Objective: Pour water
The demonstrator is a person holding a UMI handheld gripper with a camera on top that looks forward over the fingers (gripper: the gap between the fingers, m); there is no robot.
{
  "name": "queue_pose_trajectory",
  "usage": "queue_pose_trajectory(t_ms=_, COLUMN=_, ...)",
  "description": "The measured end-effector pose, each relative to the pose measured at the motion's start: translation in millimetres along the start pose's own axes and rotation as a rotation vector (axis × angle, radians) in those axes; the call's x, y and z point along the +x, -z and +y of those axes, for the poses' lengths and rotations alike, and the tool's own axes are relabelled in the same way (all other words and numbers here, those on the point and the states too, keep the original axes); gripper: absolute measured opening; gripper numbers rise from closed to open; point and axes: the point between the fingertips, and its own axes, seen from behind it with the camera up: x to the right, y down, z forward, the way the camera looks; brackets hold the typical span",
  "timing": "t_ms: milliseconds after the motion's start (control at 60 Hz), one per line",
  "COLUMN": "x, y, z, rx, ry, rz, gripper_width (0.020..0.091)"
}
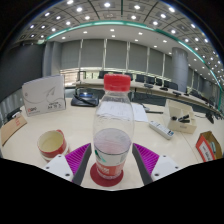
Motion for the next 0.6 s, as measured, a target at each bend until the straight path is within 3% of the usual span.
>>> queue_pose_trajectory(t_ms=67, x=0.2, y=19.0, z=-5.8, rx=-0.012, ry=0.013, rz=0.039, gripper_width=0.0865)
queue_pose_trajectory(t_ms=367, x=-62.5, y=169.7, z=-19.3, rx=-0.172, ry=-0.038, rz=0.114, gripper_width=0.0859)
queue_pose_trajectory(t_ms=600, x=-115.5, y=269.4, z=-18.5, rx=-0.213, ry=-0.071, rz=0.165, gripper_width=0.086)
